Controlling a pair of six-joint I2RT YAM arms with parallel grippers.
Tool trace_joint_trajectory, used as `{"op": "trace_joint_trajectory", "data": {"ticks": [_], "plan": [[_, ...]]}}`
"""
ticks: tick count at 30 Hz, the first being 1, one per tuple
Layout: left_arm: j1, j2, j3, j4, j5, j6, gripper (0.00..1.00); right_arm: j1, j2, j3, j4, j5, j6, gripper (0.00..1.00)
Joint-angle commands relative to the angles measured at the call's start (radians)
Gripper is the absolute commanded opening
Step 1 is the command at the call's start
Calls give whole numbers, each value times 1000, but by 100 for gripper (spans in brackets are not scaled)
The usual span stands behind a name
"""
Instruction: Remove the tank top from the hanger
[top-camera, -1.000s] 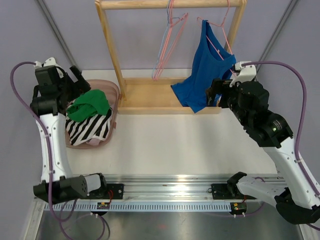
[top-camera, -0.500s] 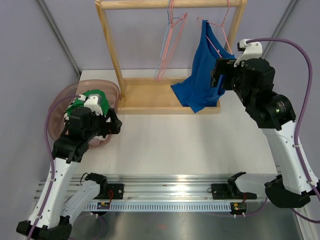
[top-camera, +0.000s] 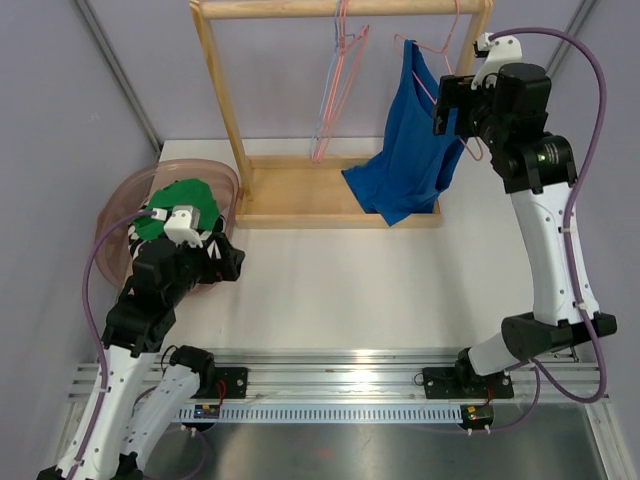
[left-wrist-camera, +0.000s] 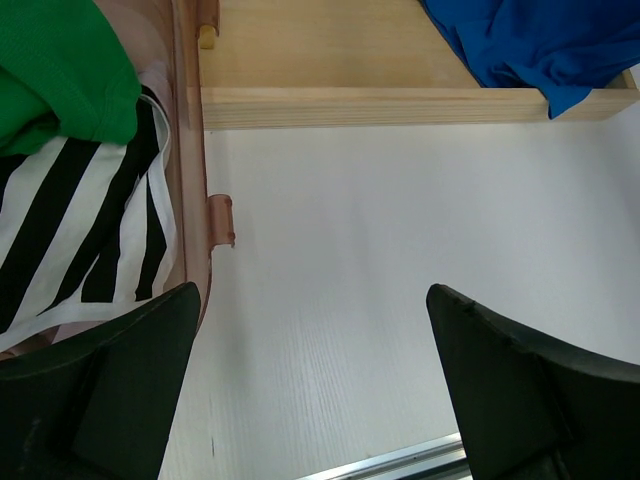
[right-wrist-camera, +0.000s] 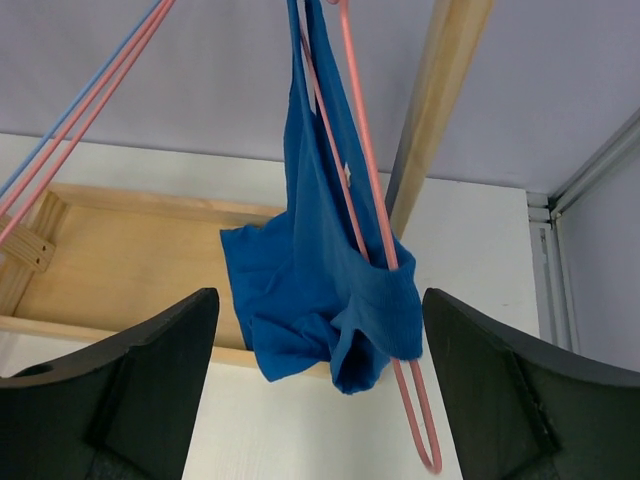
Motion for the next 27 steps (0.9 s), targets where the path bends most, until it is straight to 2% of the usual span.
{"op": "trace_joint_trajectory", "data": {"ticks": [1, 5, 7, 10, 12, 18, 19, 22, 24, 27], "plan": [[-5, 0, -9, 65, 25, 3, 99, -40, 64, 63, 35, -101, -60, 89], [-5, 19, -9, 68, 44, 5, 99, -61, 162, 147, 23, -106, -112, 78], [-5, 23, -9, 68, 49, 5, 99, -66, 185, 179, 27, -106, -138, 78], [-4, 27, -9, 70, 57, 5, 99, -68, 239, 224, 14, -146, -157, 67], [-4, 31, -12, 71, 66, 6, 99, -66, 259, 256, 0, -170, -163, 55], [-4, 39, -12, 73, 80, 6, 99, -68, 311, 322, -20, -221, -146, 30], [-5, 39, -12, 73, 81, 6, 99, -68, 314, 328, -25, -233, -129, 19], [-5, 40, -14, 74, 86, 6, 99, -68, 329, 366, -32, -293, -96, 4], [-5, 42, -12, 74, 89, 6, 99, -68, 329, 399, -31, -325, -76, 0], [-5, 42, -14, 74, 91, 6, 99, -68, 319, 435, -22, -356, -39, 0]]}}
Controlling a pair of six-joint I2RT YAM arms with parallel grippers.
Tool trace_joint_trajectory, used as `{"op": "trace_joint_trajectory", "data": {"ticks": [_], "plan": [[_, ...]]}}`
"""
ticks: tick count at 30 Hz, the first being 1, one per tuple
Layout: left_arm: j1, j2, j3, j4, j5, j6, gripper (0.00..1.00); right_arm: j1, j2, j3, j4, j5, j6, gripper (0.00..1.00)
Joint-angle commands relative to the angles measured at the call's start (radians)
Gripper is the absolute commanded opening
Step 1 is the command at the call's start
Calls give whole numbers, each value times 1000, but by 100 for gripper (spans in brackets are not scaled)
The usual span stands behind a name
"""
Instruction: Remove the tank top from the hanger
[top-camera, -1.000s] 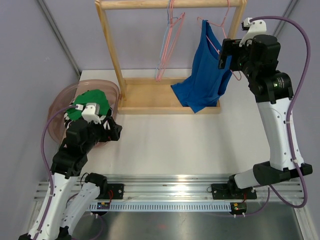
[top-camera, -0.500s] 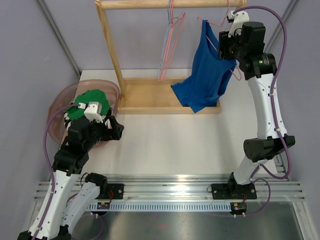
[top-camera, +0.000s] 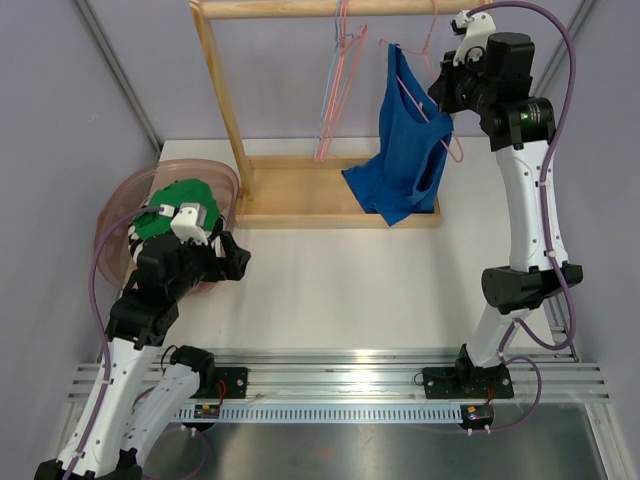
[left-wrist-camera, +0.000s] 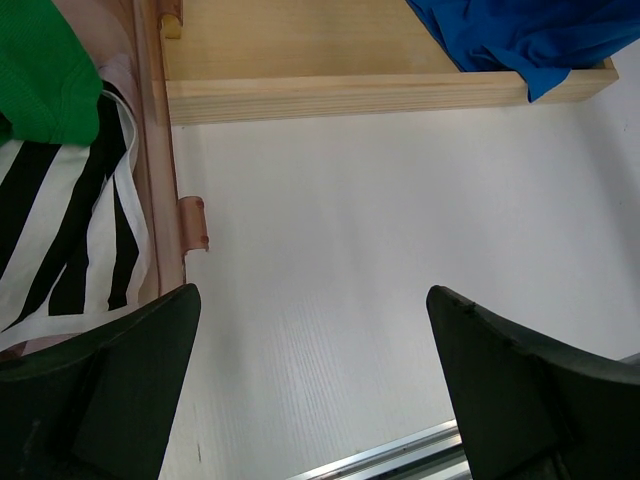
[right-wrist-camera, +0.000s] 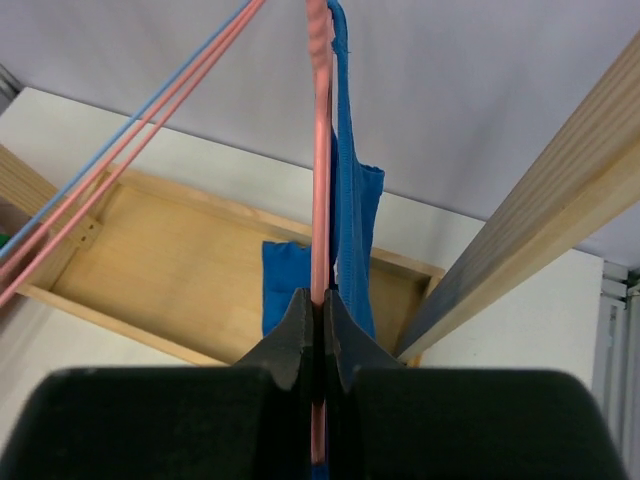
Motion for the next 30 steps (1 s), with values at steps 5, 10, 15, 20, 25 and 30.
{"op": "trace_joint_trajectory", "data": {"ticks": [5, 10, 15, 20, 25, 30], "plan": [[-3, 1, -10, 56, 31, 6, 99, -3, -55, 119, 57, -95, 75, 0], [-3, 3, -8, 55, 30, 6, 99, -3, -151, 73, 74, -83, 94, 0], [-3, -12, -3, 55, -2, 10, 99, -3, -303, -120, 129, -68, 103, 0], [-2, -5, 7, 45, -13, 14, 99, -3, -460, -258, 67, -75, 111, 0], [-3, -2, 46, 33, -2, 3, 99, -3, -663, -453, 40, -230, 183, 0], [-18, 8, 90, 56, 194, -23, 99, -3, -862, -752, 166, -483, 302, 0]]}}
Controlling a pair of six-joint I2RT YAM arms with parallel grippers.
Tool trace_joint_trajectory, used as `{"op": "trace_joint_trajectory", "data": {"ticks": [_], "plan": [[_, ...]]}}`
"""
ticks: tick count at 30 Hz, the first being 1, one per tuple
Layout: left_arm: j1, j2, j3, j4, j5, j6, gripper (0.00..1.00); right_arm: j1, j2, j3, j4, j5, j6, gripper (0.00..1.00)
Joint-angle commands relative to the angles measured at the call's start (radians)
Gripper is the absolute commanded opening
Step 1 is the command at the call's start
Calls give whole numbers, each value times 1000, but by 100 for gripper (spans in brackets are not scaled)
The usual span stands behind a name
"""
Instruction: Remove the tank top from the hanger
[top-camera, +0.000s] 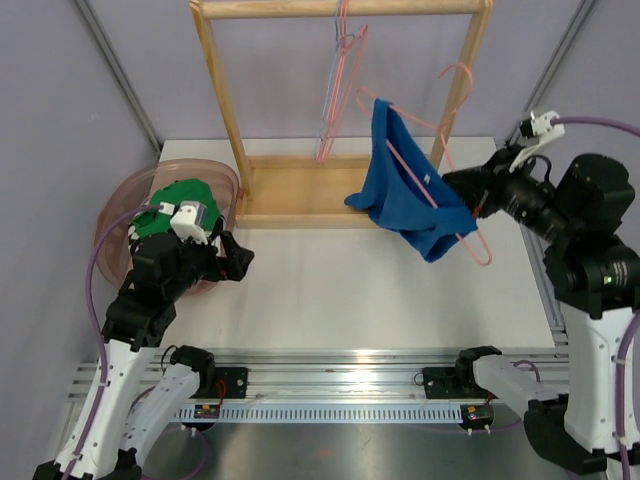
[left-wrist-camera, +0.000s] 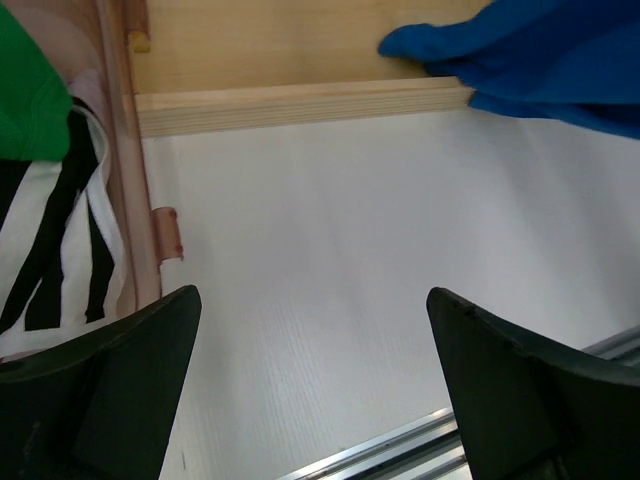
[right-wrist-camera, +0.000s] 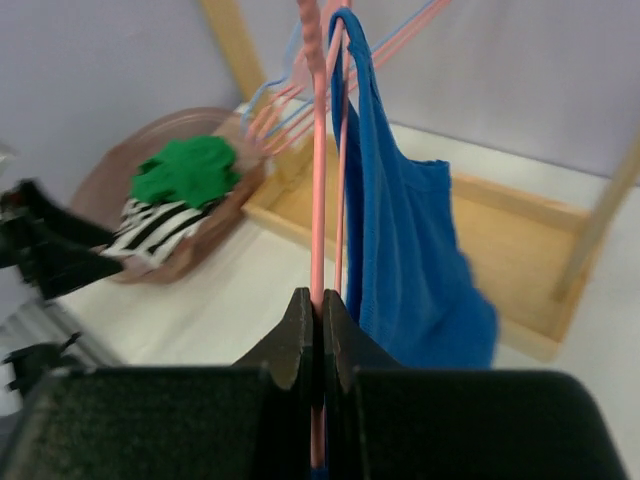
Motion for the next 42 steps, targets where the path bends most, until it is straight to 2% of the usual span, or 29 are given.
{"op": "trace_joint_trajectory", "data": {"ticks": [1, 2, 5, 10, 13, 14, 16, 17, 19, 20, 22, 27, 30, 32, 36, 37, 39, 41, 42], "plan": [[-26, 8, 77, 88, 188, -20, 99, -3, -123, -138, 142, -260, 145, 0], [-35, 6, 81, 106, 243, -27, 99, -3, -143, -193, 160, -291, 167, 0], [-87, -12, 95, 194, 272, -72, 99, -3, -201, -273, 125, -340, 201, 0], [-188, 4, 115, 318, 201, -113, 99, -3, -284, -472, 120, -390, 215, 0], [-271, 40, 120, 364, 86, -107, 99, -3, -304, -621, 246, -547, 325, 0], [-297, 49, 121, 367, -4, -99, 99, -3, -313, -662, 383, -582, 378, 0], [-395, 76, 135, 369, -120, -77, 99, -3, -336, -756, 510, -640, 521, 0], [-474, 109, 147, 358, -257, -69, 99, -1, -341, -773, 589, -666, 552, 0], [-568, 155, 187, 328, -390, -32, 99, -1, -341, -778, 595, -665, 563, 0], [-661, 200, 196, 321, -510, -20, 99, -1, -341, -770, 546, -654, 546, 0], [-765, 266, 226, 320, -633, 28, 99, 2, -338, -753, 501, -656, 511, 0], [-808, 383, 275, 331, -672, 29, 98, 0, -352, -735, 470, -661, 492, 0], [-810, 425, 292, 320, -740, 10, 92, 0, -366, -724, 447, -662, 480, 0], [-810, 436, 292, 321, -767, 5, 84, 0, -370, -727, 432, -661, 471, 0], [-810, 443, 264, 370, -771, 17, 73, 2, -378, -733, 424, -668, 463, 0], [-810, 449, 258, 380, -771, 20, 67, 0, -381, -738, 426, -670, 465, 0], [-808, 459, 256, 389, -794, 19, 45, 0, -393, -741, 424, -667, 452, 0], [-808, 468, 259, 386, -829, 16, 26, 0, -395, -738, 398, -654, 433, 0], [-808, 466, 264, 375, -846, 8, 23, 0, -395, -735, 381, -647, 408, 0]]}}
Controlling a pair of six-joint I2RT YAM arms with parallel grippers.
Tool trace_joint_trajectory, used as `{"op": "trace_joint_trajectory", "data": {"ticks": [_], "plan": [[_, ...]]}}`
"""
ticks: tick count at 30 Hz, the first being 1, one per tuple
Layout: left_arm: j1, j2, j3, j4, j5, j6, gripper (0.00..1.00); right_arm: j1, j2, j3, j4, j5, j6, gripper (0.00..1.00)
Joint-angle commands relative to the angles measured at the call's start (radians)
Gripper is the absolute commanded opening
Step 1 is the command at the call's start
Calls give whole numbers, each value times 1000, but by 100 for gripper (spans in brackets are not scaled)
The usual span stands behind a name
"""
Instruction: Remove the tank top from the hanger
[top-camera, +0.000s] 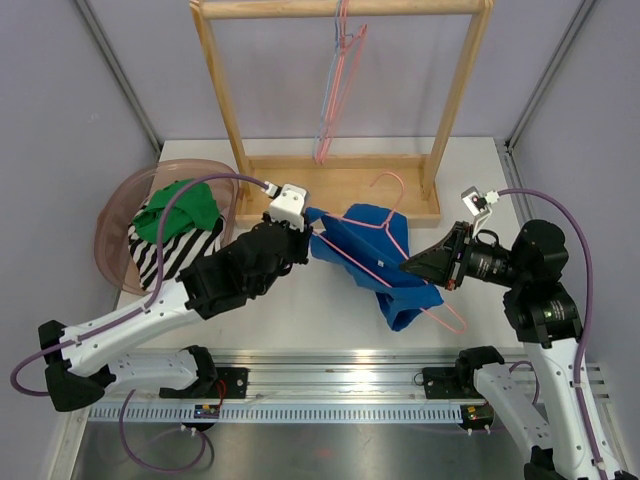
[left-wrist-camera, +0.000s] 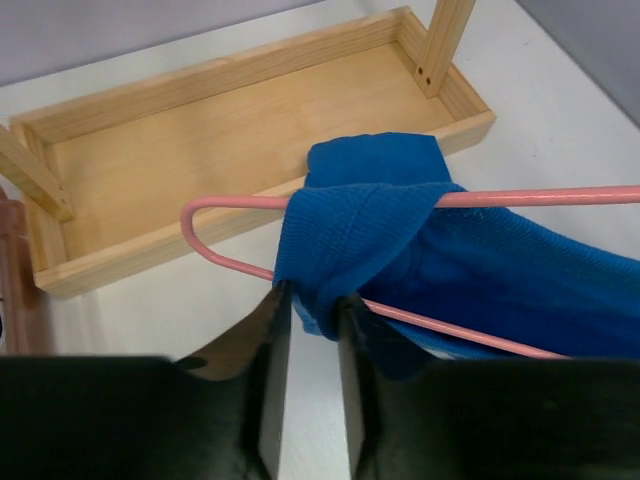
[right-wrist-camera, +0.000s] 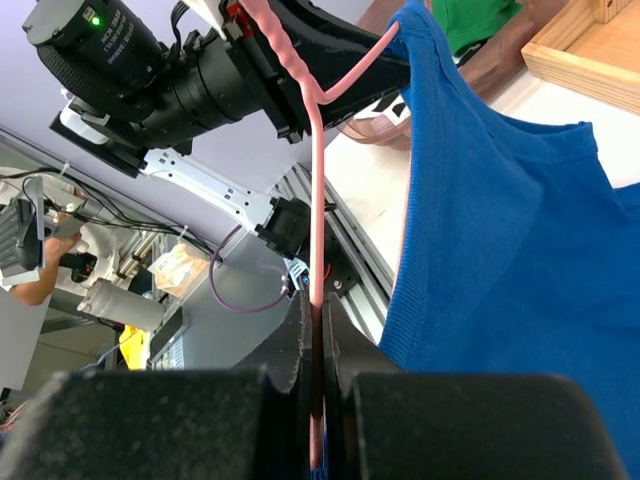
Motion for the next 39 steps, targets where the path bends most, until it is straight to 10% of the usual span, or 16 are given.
{"op": "trace_joint_trajectory", "data": {"ticks": [1, 4, 8, 17, 31, 36, 39], "plan": [[-2, 8, 26, 54, -128, -11, 19, 0, -17, 50, -41, -24, -55, 0], [2, -11, 29, 18, -238, -40, 0, 0, -9, 79, -103, -22, -113, 0], [75, -93, 49, -153, -416, -187, 0, 9, 18, 142, -213, -54, -245, 0], [349, -207, 78, -310, -222, -221, 0, 24, -5, 144, -65, -206, -207, 0], [335, -319, -250, 99, 969, -146, 0, 23, -206, -304, 1152, 460, 335, 0], [237, -278, -305, 187, 1126, -163, 0, 23, -157, -440, 1429, 711, 324, 0], [122, -242, -276, 135, 986, -148, 0, 23, -138, -461, 1450, 824, 272, 0]]}}
